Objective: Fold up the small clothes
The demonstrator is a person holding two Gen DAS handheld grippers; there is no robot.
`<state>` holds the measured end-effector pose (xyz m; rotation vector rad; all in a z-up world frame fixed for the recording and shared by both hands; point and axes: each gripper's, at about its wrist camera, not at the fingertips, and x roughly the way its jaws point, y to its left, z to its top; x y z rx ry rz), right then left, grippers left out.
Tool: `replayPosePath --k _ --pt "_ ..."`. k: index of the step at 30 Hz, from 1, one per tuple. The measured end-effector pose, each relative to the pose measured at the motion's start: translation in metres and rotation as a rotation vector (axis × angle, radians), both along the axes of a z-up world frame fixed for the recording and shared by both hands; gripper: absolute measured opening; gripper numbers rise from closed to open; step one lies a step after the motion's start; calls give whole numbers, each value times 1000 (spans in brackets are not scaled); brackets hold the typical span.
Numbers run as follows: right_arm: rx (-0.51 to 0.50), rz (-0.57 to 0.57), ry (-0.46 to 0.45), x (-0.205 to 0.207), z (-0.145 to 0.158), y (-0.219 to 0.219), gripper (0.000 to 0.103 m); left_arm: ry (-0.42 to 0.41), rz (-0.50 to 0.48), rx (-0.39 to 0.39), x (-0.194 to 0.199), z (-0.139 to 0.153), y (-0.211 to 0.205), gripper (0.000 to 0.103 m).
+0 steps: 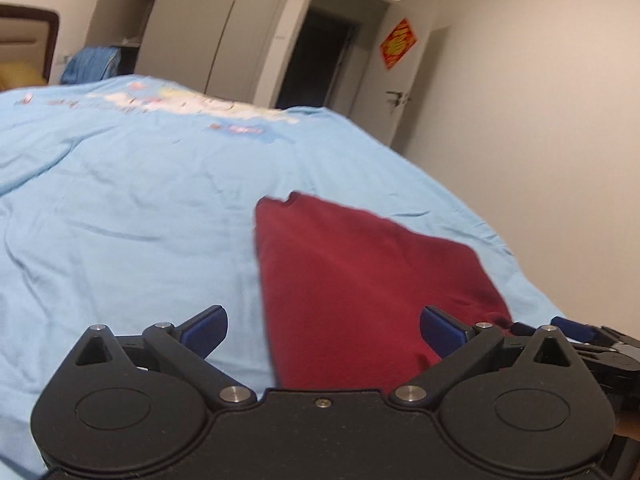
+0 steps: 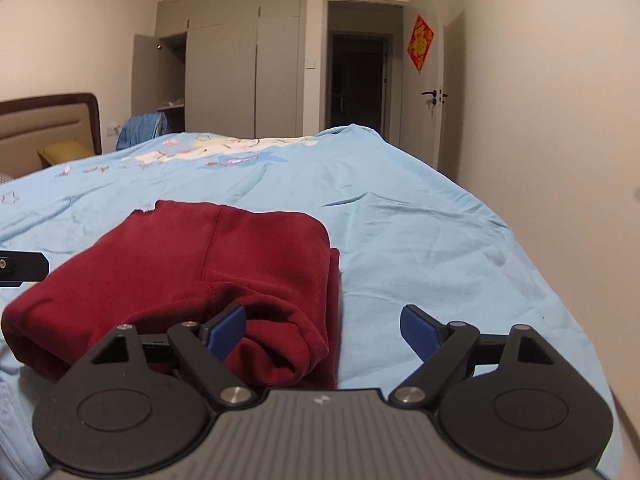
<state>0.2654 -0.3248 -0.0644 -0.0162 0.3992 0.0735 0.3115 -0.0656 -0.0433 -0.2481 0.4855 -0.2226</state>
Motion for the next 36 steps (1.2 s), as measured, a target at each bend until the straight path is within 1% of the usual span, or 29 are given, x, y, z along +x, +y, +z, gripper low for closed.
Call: replayPosePath --k 2,4,6,7,10,12,13,15,17,22,24,26,29,32,34,35,36 --pt "-37 14 8 3 2 3 86 28 11 -12 1 -5 6 102" --pt "-75 37 17 7 4 7 76 46 15 -18 1 -8 9 102" --pt "-133 68 26 10 3 13 61 53 12 -23 1 -10 9 102" --pt "-165 81 34 12 2 17 57 54 10 -26 -1 -10 10 102" --pt "-232 120 56 16 -2 28 41 58 1 -30 -4 -12 10 102" --pt "-261 144 73 16 -5 31 24 61 -2 -33 -5 -12 9 102" --pt "-273 151 78 16 -6 33 21 63 -4 -35 -5 -12 9 102" --pt "-303 150 76 14 -9 34 10 68 -6 -39 -6 -12 8 102" --pt "-328 148 57 9 -8 36 8 72 -8 -42 -6 -12 8 102" --pt "-421 96 -53 -18 -9 47 7 87 -10 -48 -4 -13 9 102" --pt "-447 84 -54 -24 -16 49 7 95 -13 -55 -4 -15 10 102" --pt "-465 89 -21 -25 -27 52 7 104 -15 -60 -3 -15 10 102" --pt "-435 81 -14 -29 -31 50 7 111 -14 -59 -3 -16 10 102" --pt "-359 48 -33 -33 -22 40 8 114 -12 -60 -2 -16 10 102" --pt "-293 24 -49 -35 -14 33 12 117 -11 -59 -2 -17 9 102" --pt "-257 16 -54 -36 -10 30 22 118 -11 -58 -2 -17 9 102" --pt "-225 8 -61 -37 -6 27 37 120 -11 -56 -2 -17 9 102"
